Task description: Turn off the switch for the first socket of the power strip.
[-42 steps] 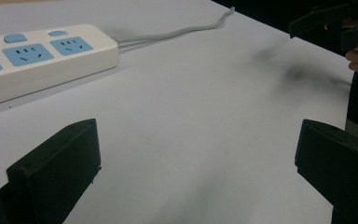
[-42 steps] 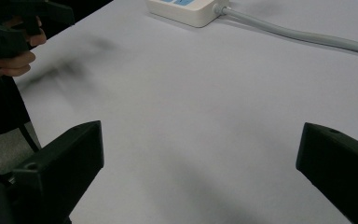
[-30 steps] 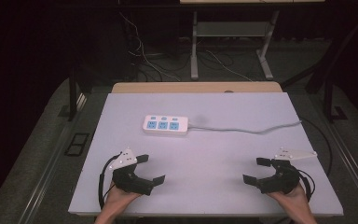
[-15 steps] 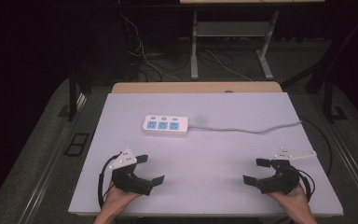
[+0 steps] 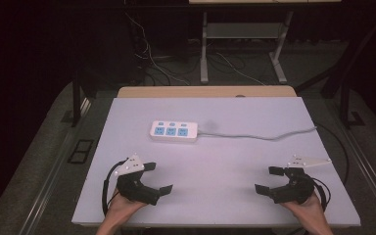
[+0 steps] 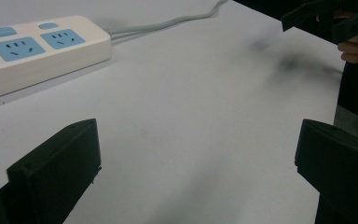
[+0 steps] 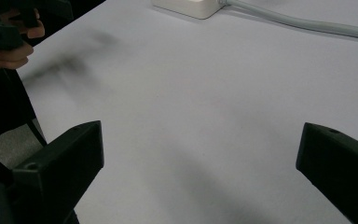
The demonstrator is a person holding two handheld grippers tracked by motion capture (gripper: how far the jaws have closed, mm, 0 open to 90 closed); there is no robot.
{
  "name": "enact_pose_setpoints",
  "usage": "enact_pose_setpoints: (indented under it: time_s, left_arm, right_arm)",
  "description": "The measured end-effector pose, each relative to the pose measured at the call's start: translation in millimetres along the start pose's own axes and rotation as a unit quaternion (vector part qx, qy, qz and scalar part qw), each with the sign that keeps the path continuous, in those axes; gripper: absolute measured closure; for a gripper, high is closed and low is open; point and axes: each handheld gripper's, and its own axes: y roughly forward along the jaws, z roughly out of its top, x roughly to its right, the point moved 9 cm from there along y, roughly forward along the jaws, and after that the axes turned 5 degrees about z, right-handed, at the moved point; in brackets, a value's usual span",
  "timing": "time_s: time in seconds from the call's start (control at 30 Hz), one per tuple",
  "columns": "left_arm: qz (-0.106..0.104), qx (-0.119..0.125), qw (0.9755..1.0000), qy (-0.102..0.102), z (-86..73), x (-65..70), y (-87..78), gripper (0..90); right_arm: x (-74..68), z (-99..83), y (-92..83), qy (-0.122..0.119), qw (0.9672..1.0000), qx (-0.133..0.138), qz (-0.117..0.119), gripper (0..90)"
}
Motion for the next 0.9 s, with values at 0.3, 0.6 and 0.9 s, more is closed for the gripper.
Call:
enact_pose_setpoints:
  time_s: [0.3,0.6,0.9]
  left_arm:
    - [-0.002,-0.012,0.9999,-0.004,6.0,-6.4,-1.7,0.0]
    - [-0.006,-0.023,0.9997,0.0,13.7,-8.8,1.3,0.0]
    - [-0.006,-0.032,0.9995,-0.003,18.9,-15.4,4.8,0.0]
  right_arm:
    - [0.8,-0.5,-0.1,0.001,1.0,-0.001,-0.002,0.5]
    - [1.5,-0.3,-0.4,0.001,1.0,0.001,-0.006,0.5]
    - [1.5,-1.0,-0.1,0.001,1.0,-0.001,-0.005,0.5]
